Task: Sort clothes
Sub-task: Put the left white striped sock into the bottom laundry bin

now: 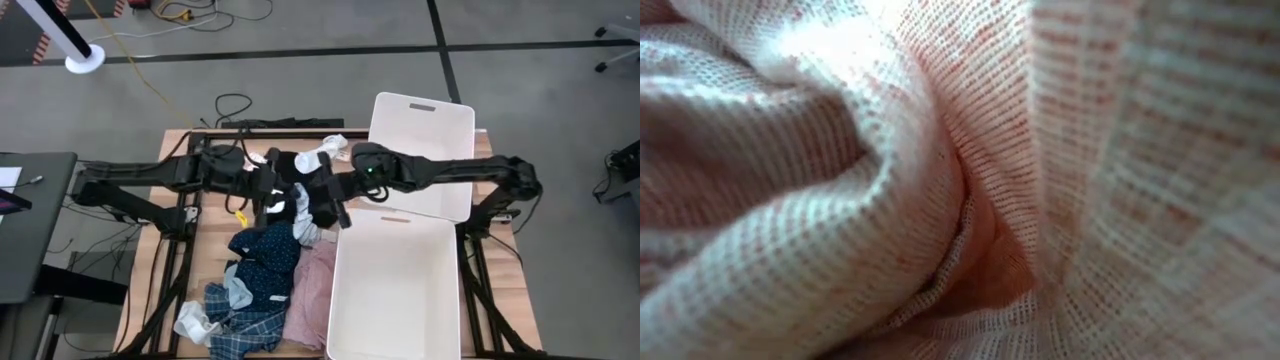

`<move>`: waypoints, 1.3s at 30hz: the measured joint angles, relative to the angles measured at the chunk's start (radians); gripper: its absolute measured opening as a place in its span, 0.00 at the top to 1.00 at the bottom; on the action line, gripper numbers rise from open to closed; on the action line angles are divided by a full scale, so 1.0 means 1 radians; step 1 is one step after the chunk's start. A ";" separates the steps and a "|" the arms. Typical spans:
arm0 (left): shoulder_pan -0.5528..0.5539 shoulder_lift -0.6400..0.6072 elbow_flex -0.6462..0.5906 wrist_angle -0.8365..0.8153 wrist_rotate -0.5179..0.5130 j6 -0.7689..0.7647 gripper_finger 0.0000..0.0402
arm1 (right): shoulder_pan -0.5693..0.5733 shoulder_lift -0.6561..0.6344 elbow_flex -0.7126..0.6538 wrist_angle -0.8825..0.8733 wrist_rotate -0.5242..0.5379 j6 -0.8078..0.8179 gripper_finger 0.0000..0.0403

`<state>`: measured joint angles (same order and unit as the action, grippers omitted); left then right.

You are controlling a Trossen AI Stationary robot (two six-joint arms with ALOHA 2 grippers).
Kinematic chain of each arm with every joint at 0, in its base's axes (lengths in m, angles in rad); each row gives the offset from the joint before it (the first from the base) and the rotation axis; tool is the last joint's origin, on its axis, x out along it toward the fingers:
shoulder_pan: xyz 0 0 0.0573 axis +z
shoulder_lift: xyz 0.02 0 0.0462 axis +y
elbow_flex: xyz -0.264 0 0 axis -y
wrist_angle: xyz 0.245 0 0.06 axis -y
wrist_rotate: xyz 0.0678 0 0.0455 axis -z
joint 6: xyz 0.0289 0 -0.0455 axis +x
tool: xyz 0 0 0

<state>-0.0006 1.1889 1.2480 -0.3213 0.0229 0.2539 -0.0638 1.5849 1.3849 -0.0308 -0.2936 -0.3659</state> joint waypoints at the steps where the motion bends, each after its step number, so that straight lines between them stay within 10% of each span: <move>1: 0.000 0.006 0.000 -0.009 0.001 0.000 0.98 | 0.002 0.006 0.000 -0.005 -0.010 0.004 0.50; 12: -0.004 0.022 -0.001 -0.026 0.002 0.008 0.98 | 0.017 0.022 0.000 -0.037 -0.083 0.011 0.97; 21: -0.006 0.022 -0.001 -0.044 -0.020 -0.015 0.94 | 0.008 -0.003 -0.001 -0.087 -0.053 0.017 0.99; 39: -0.012 -0.032 0.000 -0.258 -0.182 -0.103 0.48 | 0.009 -0.381 -0.001 -0.470 0.246 -0.043 1.00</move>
<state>-0.0128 1.1568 1.2480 -0.5796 -0.1591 0.1514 -0.0547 1.2044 1.3842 -0.5012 -0.0473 -0.4088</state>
